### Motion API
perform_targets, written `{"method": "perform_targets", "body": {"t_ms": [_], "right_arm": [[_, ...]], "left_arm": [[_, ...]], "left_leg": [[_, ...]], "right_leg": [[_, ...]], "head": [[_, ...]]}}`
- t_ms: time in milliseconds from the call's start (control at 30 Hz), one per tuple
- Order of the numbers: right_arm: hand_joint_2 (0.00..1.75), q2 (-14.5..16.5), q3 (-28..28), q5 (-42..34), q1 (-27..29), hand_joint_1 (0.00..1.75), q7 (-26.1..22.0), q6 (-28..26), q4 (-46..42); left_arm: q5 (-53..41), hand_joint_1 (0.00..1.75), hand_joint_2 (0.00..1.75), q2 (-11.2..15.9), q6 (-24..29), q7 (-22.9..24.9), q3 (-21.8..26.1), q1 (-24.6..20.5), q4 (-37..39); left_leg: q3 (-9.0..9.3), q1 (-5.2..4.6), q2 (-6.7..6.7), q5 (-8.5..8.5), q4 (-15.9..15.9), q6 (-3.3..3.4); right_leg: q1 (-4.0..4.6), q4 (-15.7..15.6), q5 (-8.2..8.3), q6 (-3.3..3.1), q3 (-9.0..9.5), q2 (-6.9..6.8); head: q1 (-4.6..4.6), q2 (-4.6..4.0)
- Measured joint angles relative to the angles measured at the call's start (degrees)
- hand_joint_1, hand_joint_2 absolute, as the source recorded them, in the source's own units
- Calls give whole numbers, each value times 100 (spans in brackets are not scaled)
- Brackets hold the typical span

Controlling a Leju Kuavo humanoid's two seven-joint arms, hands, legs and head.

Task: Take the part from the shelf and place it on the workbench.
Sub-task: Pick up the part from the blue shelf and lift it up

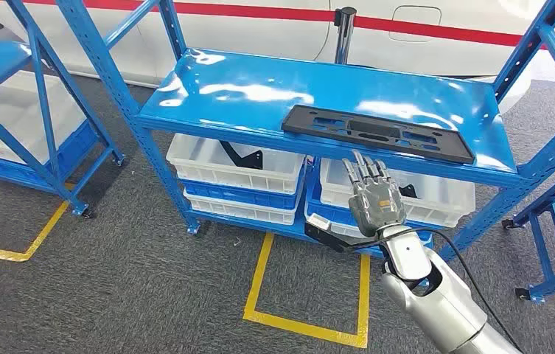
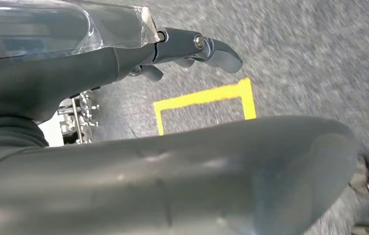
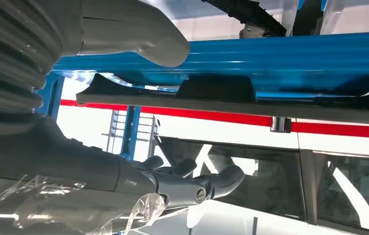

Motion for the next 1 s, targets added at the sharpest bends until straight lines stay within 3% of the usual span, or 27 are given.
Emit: {"method": "perform_targets", "body": {"t_ms": [67, 133, 200, 233, 333, 400, 500, 533, 567, 600, 667, 700, 767, 867, 933, 1000], "right_arm": [[175, -8, -13, 2, 12, 0, 3, 5, 0], [175, -24, -36, 13, 22, 0, 6, 14, 0], [175, -34, -54, 23, 20, 0, 4, 32, 1], [175, -33, -61, 24, 24, 0, 2, 43, 0], [175, -32, -71, 19, 31, 0, -4, 69, -2], [175, -30, -79, 8, 15, 0, -5, 89, -4], [175, -29, -82, -15, 25, 0, -4, 128, -4], [175, -30, -82, -17, 40, 0, -4, 138, -4], [175, -30, -82, -17, 51, 0, -4, 146, -4], [175, -30, -83, -17, 55, 0, -4, 150, -4], [175, -30, -85, -17, 46, 0, -4, 152, -3], [175, -30, -87, -18, 38, 0, -4, 155, -3], [175, -31, -93, -21, 37, 0, -3, 166, -2], [175, -33, -111, -25, 50, 0, 3, 176, -4], [175, -37, -121, -27, 48, 0, 10, 183, -5], [175, -39, -122, -30, 76, 0, 18, 193, -7]], "left_arm": [[1, 0, 0, -5, -1, 7, -1, 8, 0], [2, 0, 0, -13, -2, 12, -6, 15, 0], [11, 0, 0, -15, -1, 7, -21, 0, 0], [16, 0, 0, -14, -1, 4, -29, -12, 0], [33, 0, 0, -4, -2, 3, -49, -24, 0], [50, 0, 0, -1, -7, 4, -71, -25, 0], [61, 0, 0, -5, -9, 6, -97, -25, 0], [62, 0, 0, -5, -9, 9, -101, -15, 1], [63, 0, 0, -5, -9, 12, -104, -4, 1], [63, 0, 0, -4, -9, 15, -107, 2, 2], [64, 0, 0, 0, -8, 18, -111, 4, 3], [66, 0, 0, 2, -8, 18, -113, -3, 4], [68, 0, 0, 8, -4, 21, -115, -15, 7], [67, 0, 0, 10, -1, 26, -119, -6, 7], [68, 0, 0, 10, -2, 26, -123, -16, 7], [68, 0, 0, 10, -5, 26, -127, -30, 7]], "left_leg": [[38, 1, -4, -47, 20, -18], [127, 2, -8, -152, 57, -59], [189, -14, -2, -249, 83, -115], [207, -22, 3, -286, 93, -145], [209, -21, 11, -370, 214, -233], [-48, 23, 16, -540, 695, -331], [-851, 126, 20, -981, 1976, -455], [-1026, 150, 21, -1014, 2173, -474], [-1083, 166, 21, -914, 2129, -482], [-1018, 175, 21, -686, 1836, -475], [-687, 150, 23, -95, 882, -405], [-546, 122, 23, 62, 507, -353], [-414, 64, 24, 112, 185, -266], [-228, 76, 24, 111, 83, -181], [-121, 99, 27, 111, 57, -144], [-71, 103, 25, 65, 57, -122]], "right_leg": [[0, -244, 215, 0, 52, 0], [2, -1030, 756, -26, 320, 0], [25, -1751, 1039, -93, 611, 0], [35, -1906, 1068, -133, 677, 0], [21, -1925, 1023, -252, 743, -4], [0, -1925, 981, -313, 803, -6], [6, -1923, 887, -339, 875, 1], [6, -1922, 846, -335, 919, 5], [6, -1922, 801, -327, 978, 10], [6, -1924, 752, -316, 1051, 13], [2, -1934, 655, -287, 1204, 12], [-2, -1949, 613, -262, 1260, 13], [-15, -1964, 575, -194, 1326, 16], [-18, -1789, 518, -114, 1346, 17], [-19, -1215, 257, -86, 1061, 17], [-18, -353, -77, -48, 522, 18]], "head": [[-1, 0], [-1, 0], [-2, 0], [-3, 0], [-6, 0], [-10, 0], [-13, 0], [-13, 0], [-13, 0], [-13, 0], [-13, 0], [-13, 0], [-11, 0], [-9, 0], [-6, 0], [-5, 0]]}}
